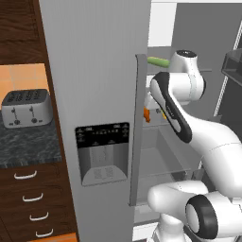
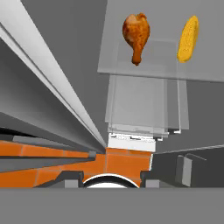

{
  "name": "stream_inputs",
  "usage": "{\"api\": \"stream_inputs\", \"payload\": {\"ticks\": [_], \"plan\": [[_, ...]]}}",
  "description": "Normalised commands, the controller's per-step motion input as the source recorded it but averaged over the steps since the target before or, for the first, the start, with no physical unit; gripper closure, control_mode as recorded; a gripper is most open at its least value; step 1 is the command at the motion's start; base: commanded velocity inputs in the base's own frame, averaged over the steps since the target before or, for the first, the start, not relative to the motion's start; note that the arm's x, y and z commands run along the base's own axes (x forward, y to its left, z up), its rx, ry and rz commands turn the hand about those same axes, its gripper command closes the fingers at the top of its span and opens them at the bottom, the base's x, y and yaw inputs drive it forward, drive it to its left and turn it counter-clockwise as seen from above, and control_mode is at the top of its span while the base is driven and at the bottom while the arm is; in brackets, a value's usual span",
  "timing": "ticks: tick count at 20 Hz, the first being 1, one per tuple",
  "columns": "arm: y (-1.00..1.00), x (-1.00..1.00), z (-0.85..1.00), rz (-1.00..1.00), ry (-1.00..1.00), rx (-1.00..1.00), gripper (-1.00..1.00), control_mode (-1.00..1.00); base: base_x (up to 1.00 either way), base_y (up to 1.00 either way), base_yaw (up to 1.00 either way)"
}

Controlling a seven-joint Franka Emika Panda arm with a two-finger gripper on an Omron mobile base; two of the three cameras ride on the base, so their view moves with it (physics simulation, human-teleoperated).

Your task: Place one corn and one chicken drumstick in each tupperware on the nearby counter, to pack two identical lunches.

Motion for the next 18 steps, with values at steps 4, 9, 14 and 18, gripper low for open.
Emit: {"api": "stream_inputs", "payload": {"ticks": [4,9,14,18], "plan": [[-0.01,-0.29,0.07,-0.04,-0.06,0.0,-1.0,-1.0,0.0,0.0,0.0],[-0.02,-1.0,0.32,-0.07,-0.09,0.03,-1.0,-1.0,0.0,0.0,0.0],[-0.03,-0.76,0.03,0.0,0.0,0.1,-1.0,-1.0,0.0,0.0,0.0],[0.0,-0.04,0.0,0.0,0.0,0.0,-1.0,-1.0,0.0,0.0,0.0]]}}
